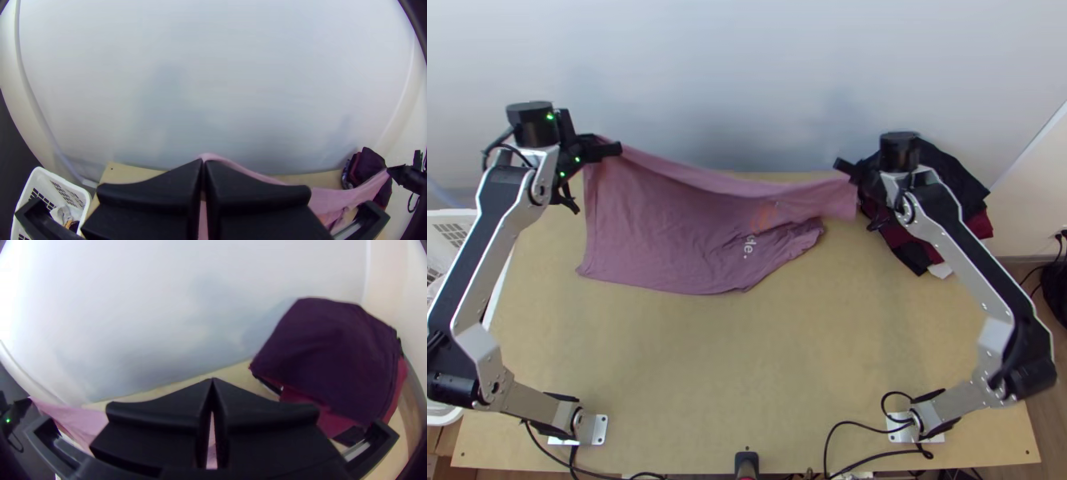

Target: Fold the t-shirt

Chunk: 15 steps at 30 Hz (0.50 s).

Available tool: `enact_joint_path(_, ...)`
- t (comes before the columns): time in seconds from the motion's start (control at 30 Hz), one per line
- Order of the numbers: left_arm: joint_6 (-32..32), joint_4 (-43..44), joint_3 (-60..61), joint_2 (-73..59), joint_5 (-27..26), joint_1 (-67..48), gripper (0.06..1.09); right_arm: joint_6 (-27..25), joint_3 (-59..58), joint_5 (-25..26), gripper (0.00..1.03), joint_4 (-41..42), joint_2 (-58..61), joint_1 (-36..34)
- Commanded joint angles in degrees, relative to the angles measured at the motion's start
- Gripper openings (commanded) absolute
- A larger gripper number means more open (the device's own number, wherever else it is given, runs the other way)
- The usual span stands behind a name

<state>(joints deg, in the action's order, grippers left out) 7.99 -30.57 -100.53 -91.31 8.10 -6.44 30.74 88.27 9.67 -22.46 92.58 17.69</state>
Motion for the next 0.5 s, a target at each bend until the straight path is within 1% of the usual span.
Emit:
enact_joint_path(0.0, 0.98, -0.81, -4.32, 2.89, 1.66, -0.24, 0.09, -6.13, 3.66, 0.88, 0.03, 4.79, -5.21, 0.5)
enact_joint_path(0.17, 0.71, -1.34, -9.51, 3.94, 3.68, -0.68, 0.09, -9.91, 10.61, 0.88, 0.03, 6.2, -5.56, 0.59)
enact_joint_path(0.3, 0.1, -1.34, -14.96, 4.47, 5.35, -0.95, 0.09, -13.6, 12.37, 2.02, 0.03, 12.09, -7.15, 1.2)
enact_joint_path(0.4, -1.13, -1.25, -19.79, 4.56, 7.02, -1.65, 0.09, -14.75, 13.6, 2.37, 0.03, 15.69, -8.29, 1.2)
enact_joint_path(0.47, -1.84, -1.25, -23.13, 4.47, 8.16, -2.44, 0.09, -15.36, 15.35, 2.37, 0.03, 16.31, -8.64, 1.2)
